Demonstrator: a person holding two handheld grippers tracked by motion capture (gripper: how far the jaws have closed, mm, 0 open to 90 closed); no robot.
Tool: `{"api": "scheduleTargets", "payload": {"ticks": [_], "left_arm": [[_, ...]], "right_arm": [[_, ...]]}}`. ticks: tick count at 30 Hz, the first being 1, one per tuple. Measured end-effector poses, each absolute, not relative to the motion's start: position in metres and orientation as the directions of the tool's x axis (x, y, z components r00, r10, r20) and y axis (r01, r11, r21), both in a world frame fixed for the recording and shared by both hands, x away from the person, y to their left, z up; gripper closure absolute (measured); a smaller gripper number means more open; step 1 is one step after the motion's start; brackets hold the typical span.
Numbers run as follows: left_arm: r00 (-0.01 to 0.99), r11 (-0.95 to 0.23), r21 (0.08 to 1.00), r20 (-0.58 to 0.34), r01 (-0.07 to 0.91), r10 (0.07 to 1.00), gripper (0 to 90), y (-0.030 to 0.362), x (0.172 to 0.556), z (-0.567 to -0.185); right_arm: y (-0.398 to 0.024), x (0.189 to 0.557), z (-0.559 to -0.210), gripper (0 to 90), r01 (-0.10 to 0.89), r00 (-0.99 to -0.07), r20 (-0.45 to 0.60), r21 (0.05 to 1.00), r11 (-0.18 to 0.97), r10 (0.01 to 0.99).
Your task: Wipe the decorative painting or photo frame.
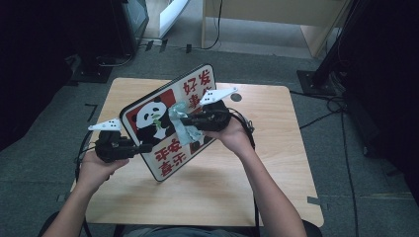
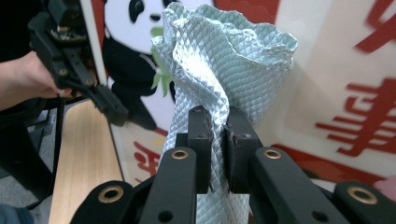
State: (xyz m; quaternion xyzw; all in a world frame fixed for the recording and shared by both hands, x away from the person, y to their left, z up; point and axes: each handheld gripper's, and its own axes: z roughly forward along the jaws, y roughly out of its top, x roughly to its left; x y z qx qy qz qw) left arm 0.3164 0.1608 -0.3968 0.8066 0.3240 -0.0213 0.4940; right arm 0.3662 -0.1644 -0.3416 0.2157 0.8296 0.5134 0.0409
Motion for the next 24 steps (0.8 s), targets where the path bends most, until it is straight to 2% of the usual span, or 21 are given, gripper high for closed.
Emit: {"api": "scheduleTargets", "payload": {"ticks": [13, 18, 24], "left_arm": [[0.787, -0.299, 0.790, -0.337, 0.535, 0.517, 60.6, 0.159, 0.314, -0.397], [0.791, -0.318, 0.784, -0.328, 0.533, 0.517, 74.5, 0.156, 0.312, -0.392], [0.780, -0.309, 0.779, -0.337, 0.546, 0.528, 76.4, 0.156, 0.313, -0.392]], "right_arm": [[-0.161, 0.372, -0.327, 83.3, 0.281, -0.909, 0.132, 0.895, 0.346, 0.395], [-0.159, 0.373, -0.319, 83.4, 0.258, -0.911, 0.117, 0.911, 0.323, 0.396], [-0.158, 0.376, -0.314, 83.3, 0.237, -0.906, 0.093, 0.920, 0.312, 0.413]]}}
